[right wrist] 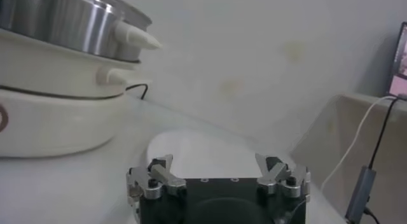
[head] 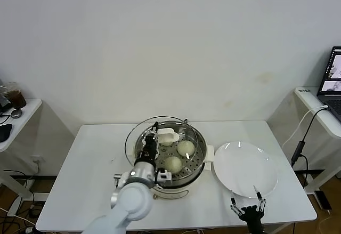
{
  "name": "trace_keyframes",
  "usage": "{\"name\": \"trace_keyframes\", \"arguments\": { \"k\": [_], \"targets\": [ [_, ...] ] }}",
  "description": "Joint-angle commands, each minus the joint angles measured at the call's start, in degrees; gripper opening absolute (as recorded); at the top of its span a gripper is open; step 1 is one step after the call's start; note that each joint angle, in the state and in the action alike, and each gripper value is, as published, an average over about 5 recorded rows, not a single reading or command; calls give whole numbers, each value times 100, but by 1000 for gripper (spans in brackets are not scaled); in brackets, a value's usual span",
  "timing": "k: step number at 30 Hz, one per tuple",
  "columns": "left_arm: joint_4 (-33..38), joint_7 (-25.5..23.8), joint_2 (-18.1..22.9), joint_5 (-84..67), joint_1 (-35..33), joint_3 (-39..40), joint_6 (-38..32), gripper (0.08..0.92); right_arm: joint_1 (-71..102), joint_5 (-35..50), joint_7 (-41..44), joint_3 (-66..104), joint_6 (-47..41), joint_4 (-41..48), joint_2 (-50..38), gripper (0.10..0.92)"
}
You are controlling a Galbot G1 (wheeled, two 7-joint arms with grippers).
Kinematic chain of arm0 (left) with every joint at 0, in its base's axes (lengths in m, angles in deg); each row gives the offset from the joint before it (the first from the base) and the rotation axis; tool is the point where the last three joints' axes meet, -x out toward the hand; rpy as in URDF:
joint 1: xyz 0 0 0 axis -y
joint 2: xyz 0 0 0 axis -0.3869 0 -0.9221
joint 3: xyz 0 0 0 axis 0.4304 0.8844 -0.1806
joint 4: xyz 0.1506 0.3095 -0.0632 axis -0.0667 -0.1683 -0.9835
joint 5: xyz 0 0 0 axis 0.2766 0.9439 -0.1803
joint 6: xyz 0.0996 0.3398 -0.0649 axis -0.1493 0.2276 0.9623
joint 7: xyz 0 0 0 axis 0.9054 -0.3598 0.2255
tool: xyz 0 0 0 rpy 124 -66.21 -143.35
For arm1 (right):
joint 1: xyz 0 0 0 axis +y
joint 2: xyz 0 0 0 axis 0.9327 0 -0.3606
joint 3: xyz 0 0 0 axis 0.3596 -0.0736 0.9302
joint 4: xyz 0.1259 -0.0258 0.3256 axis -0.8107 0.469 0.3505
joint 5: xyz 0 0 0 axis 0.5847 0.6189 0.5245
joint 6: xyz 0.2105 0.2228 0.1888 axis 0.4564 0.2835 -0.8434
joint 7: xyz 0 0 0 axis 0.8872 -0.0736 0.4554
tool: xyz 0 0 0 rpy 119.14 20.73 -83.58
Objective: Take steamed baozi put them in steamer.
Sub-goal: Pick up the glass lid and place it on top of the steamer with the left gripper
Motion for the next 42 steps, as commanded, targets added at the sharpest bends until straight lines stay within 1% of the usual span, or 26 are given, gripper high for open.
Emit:
{"name": "trace_keyframes", "arguments": {
  "k": [1,6,18,42],
  "targets": [
    [-417,-151,631,673,126,282,59,180,-16,-70,-27,-22,39,55,21,823],
    [-589,-108,777,772,74,241,10,180,-18,-53,-23,-36,43,51,-4,823],
    [-779,-54,851,828,83,197,-36,180,-43,-17,-5,-56,33,82,-52,823],
    [-750,5,838,756,-83,130,-79,179,-23,-39,17,-98,27,85,-52,823]
  ]
}}
